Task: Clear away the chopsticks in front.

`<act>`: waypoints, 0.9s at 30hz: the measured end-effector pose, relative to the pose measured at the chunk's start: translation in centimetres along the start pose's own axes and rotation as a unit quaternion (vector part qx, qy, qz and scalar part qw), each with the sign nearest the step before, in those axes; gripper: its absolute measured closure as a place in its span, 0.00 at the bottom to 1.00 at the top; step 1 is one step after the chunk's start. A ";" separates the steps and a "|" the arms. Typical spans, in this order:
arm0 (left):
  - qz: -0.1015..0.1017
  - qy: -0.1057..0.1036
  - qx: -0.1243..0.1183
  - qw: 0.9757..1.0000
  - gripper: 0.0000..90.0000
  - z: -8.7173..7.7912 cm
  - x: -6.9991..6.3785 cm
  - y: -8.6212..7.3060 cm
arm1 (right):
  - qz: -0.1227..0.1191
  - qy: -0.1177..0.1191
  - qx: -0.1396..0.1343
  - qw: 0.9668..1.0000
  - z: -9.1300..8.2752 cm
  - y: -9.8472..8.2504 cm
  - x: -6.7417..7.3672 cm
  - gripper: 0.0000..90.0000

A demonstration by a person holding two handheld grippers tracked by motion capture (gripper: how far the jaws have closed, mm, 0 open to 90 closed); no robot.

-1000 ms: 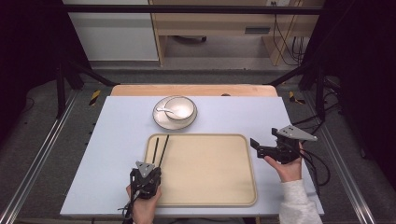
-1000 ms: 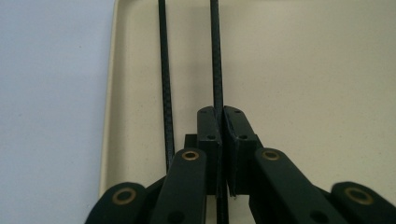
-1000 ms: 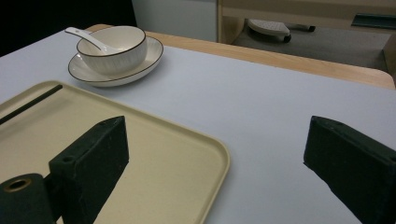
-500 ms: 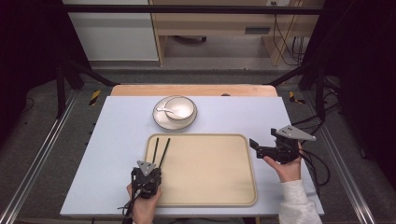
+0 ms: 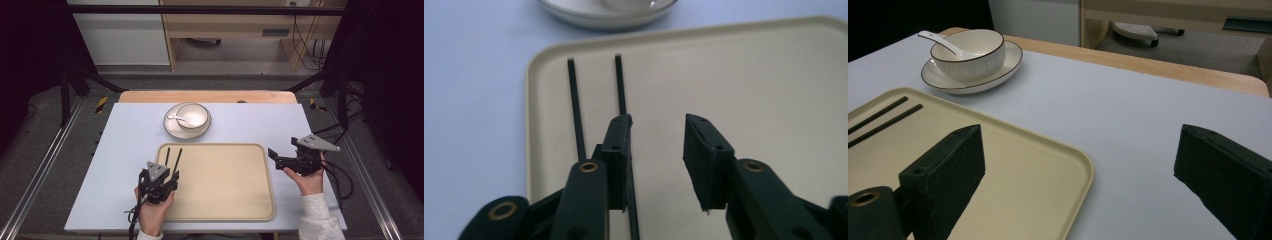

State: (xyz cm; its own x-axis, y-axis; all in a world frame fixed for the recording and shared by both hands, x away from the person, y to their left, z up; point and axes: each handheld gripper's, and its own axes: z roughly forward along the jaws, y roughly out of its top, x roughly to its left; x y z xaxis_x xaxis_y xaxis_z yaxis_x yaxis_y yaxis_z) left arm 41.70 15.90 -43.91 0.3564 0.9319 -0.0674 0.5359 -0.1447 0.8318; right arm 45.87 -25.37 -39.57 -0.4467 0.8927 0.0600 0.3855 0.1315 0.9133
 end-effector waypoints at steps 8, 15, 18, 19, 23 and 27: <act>0.074 -0.045 -0.048 0.995 0.48 0.1 0.8 4.5 | 0.000 -0.002 -0.007 1.000 -0.3 0.1 -0.2 0.06; 0.109 -0.079 -0.049 0.990 0.31 -0.8 2.7 7.5 | 0.002 -0.003 -0.008 1.000 -0.6 0.1 -0.3 0.06; 0.119 -0.084 -0.027 0.989 0.27 -0.8 4.2 7.7 | 0.001 -0.003 -0.009 1.000 -0.7 0.1 -0.4 0.06; 0.119 -0.084 -0.026 0.989 0.26 -0.9 4.8 7.6 | 0.000 -0.004 -0.009 1.000 -0.7 0.1 -0.5 0.06; 0.103 -0.085 -0.023 0.991 0.22 -0.9 6.9 6.1 | -0.003 -0.007 -0.005 1.000 -0.6 0.1 -0.4 0.05; 0.089 -0.065 -0.009 0.994 0.19 -0.8 8.7 4.7 | -0.006 -0.011 0.000 1.000 -0.5 0.0 -0.5 0.05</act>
State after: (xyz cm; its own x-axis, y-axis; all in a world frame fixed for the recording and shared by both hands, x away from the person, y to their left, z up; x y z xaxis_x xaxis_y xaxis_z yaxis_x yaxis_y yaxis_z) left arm 46.71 23.64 -40.15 0.5412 0.8408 0.0119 0.4423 -0.2967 0.8463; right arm 45.65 -26.00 -39.37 -0.4341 0.9000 0.0402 0.3805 0.1427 0.9137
